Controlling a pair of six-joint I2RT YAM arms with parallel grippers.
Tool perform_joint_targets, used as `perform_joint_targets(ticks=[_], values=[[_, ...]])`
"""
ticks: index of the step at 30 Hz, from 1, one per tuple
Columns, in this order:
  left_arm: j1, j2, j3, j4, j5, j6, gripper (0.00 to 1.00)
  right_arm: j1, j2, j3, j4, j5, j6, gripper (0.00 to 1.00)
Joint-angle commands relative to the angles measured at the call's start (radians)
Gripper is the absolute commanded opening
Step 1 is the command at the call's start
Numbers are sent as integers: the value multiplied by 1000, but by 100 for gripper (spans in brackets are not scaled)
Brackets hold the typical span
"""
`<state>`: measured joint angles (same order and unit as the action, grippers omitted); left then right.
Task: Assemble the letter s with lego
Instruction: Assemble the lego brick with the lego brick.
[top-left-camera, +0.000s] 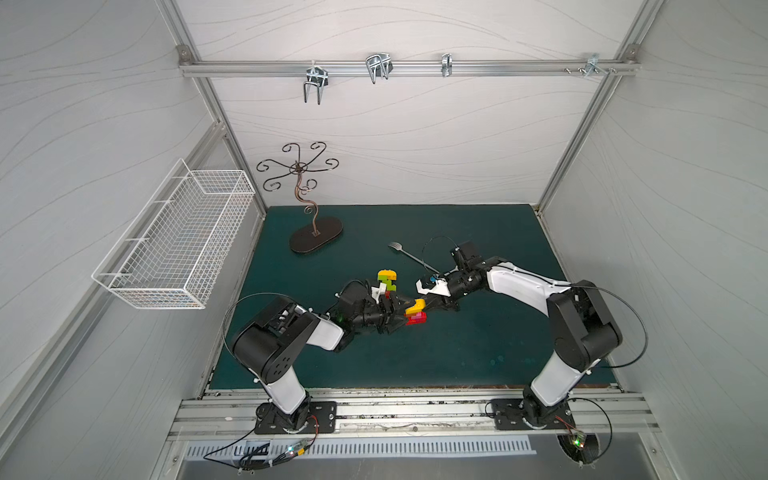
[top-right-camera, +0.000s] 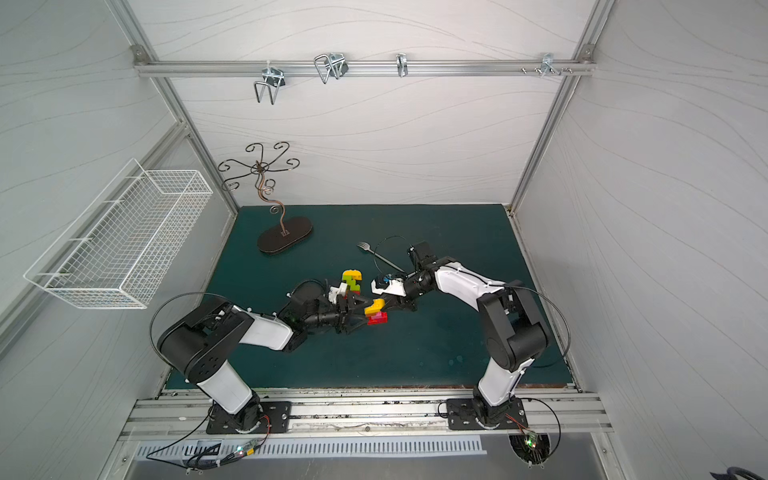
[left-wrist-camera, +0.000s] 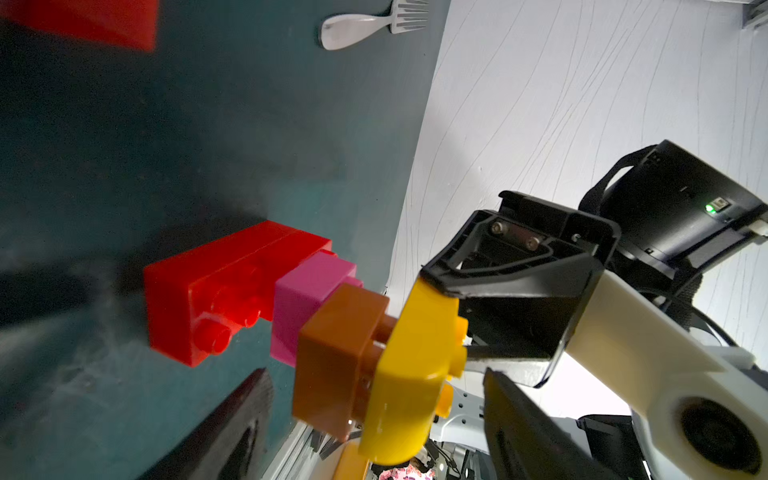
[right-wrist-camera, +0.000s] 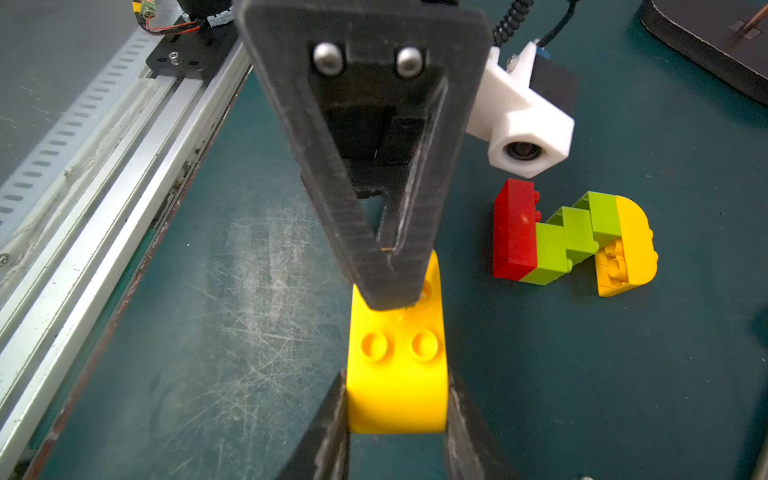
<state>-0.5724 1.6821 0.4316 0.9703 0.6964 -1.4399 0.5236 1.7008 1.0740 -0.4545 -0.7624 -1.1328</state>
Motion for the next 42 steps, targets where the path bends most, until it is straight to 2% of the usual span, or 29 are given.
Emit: perform_joint_targets(ticks=[1,15,27,42], values=[[-9,16,38,82,22,-10,80,7,10,-11,15,2,-3,4],[-11,22,46,76,26,-10,71,10,8,-40,58,26,1,3],[-11,4,55,28,26,19,71,11,-3,-40,20,40,2,3],[-5,-42,66,-74,22,78,75,18,-56,-79,41,78,77,1]])
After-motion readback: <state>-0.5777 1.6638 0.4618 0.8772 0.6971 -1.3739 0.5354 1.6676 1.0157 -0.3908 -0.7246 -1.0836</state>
